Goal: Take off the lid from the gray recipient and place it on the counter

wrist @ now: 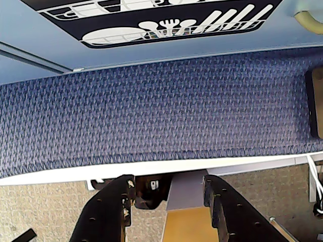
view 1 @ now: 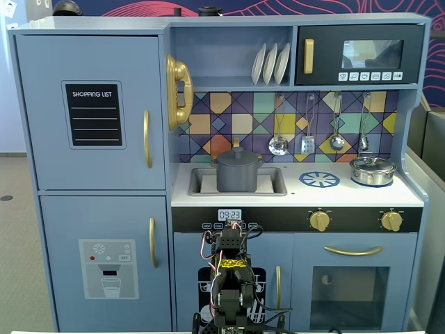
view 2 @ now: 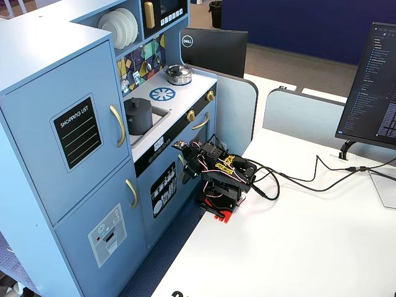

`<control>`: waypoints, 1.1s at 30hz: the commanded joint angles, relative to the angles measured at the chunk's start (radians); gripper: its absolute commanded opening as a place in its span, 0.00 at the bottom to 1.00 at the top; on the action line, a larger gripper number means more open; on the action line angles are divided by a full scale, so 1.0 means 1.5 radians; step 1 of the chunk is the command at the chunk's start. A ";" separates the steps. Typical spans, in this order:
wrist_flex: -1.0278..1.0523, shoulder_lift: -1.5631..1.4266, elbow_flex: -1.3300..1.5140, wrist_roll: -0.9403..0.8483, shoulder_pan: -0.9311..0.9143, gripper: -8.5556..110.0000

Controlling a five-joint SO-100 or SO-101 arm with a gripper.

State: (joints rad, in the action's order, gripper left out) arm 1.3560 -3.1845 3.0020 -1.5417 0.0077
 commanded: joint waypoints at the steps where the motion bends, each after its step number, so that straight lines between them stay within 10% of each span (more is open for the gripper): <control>1: 0.117 0.003 0.000 0.001 -0.033 0.07; 12: 0.096 0.004 -0.001 -0.012 -0.041 0.07; 26: -0.598 0.135 -0.349 -0.061 -0.029 0.07; 33: -0.812 0.162 -0.352 -0.026 -0.039 0.23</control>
State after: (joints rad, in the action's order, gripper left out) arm 0.2823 -2.9560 2.5311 -1.5923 -0.0430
